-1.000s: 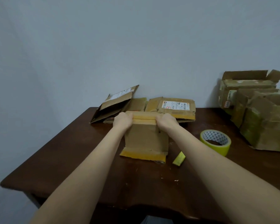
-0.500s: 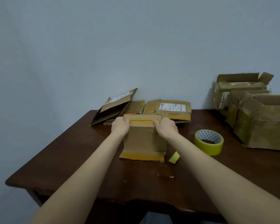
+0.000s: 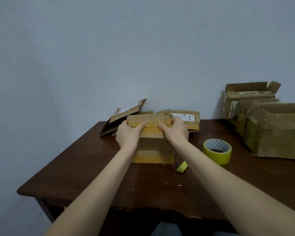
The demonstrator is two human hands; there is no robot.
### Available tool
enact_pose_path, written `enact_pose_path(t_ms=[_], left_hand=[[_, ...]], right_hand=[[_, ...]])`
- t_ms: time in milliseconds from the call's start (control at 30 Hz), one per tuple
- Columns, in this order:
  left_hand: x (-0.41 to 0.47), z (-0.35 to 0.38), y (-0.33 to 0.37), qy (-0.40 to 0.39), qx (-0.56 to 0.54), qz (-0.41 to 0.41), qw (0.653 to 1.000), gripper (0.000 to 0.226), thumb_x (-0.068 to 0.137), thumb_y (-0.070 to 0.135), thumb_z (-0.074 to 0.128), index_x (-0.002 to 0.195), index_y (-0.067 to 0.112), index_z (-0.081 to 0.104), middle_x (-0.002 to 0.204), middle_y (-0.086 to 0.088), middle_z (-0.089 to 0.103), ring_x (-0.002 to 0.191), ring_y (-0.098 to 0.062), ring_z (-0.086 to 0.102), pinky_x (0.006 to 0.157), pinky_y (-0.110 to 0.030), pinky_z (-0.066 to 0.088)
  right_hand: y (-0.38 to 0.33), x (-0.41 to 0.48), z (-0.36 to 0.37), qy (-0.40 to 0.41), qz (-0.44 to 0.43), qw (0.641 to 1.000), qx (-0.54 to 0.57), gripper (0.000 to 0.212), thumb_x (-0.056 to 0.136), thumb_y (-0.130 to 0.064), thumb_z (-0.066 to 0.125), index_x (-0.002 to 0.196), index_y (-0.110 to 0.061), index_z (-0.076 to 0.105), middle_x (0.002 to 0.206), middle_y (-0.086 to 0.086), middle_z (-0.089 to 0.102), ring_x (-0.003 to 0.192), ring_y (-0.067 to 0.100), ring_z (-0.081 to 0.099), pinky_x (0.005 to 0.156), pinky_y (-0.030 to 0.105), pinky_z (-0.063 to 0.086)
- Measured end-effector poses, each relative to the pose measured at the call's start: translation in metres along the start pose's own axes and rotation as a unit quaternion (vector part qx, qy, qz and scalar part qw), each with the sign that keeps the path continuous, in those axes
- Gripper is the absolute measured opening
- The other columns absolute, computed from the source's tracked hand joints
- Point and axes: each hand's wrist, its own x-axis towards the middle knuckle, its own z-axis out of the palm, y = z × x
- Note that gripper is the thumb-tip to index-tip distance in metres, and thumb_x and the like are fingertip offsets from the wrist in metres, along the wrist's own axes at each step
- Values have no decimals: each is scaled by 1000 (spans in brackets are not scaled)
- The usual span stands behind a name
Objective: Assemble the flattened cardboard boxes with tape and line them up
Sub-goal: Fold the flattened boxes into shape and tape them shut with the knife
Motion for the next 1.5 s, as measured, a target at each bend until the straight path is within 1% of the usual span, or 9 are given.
enact_pose_path(t_ms=[133,333,433,533,700,833,933,1167,1500], left_hand=[[-13,-2,-1,34,-138,-17,990,38,86,29,68,117,7,64,99,11,62,103,-13,56,95,-31,44],[-30,-11,11,-4,-258,35,965,33,92,16,60,125,16,56,118,10,58,112,-5,56,94,-18,45],[-33,-10,21,-28,-281,11,959,51,89,34,63,135,19,46,115,11,54,111,-6,53,86,-15,41],[-25,-12,30,-16,-279,-12,960,71,88,47,60,144,11,37,126,6,50,116,-9,47,99,-26,38],[-15,-29,26,33,-265,14,964,32,89,32,62,117,16,64,101,10,63,91,-1,57,80,-19,45],[-5,-45,-9,82,-211,8,974,26,85,13,57,109,24,56,108,7,63,100,-4,59,93,-32,50],[9,-65,-40,92,-163,-11,982,39,86,5,55,121,23,52,110,7,63,101,-6,60,93,-33,51],[55,-114,-125,154,-35,-73,985,42,90,7,57,130,21,53,104,7,61,99,-14,60,92,-44,52],[99,-120,-190,159,40,-170,972,37,91,28,60,124,12,53,120,-5,62,111,-25,58,90,-36,43]], right_hand=[[1,-6,-16,11,-40,997,66,37,90,-39,63,116,-13,54,111,-1,56,96,16,49,79,29,38],[-1,-5,-47,-3,29,993,112,52,80,-68,56,73,-17,53,75,-4,51,81,22,51,62,33,37],[2,-5,-48,17,51,985,165,50,82,-57,63,107,-13,65,86,-4,56,90,23,52,81,36,41],[8,-6,-38,14,22,980,199,55,83,-44,69,128,-15,54,120,-3,57,109,19,51,89,33,43],[-2,-9,-24,-92,58,946,306,56,78,-60,67,114,-18,61,117,-2,61,108,18,55,96,38,47],[-11,-4,11,-96,16,953,286,47,83,-12,70,127,-17,54,114,-5,61,88,8,59,73,22,51],[-22,-3,48,-89,-10,977,195,34,82,-6,69,109,-23,58,112,-3,67,94,12,62,83,35,55],[-50,-11,157,-184,-43,972,143,31,89,-16,63,119,-17,58,119,-1,65,106,15,61,81,26,47],[-65,2,255,-373,-72,921,83,51,96,-11,53,145,-14,40,148,3,44,133,20,43,109,27,35]])
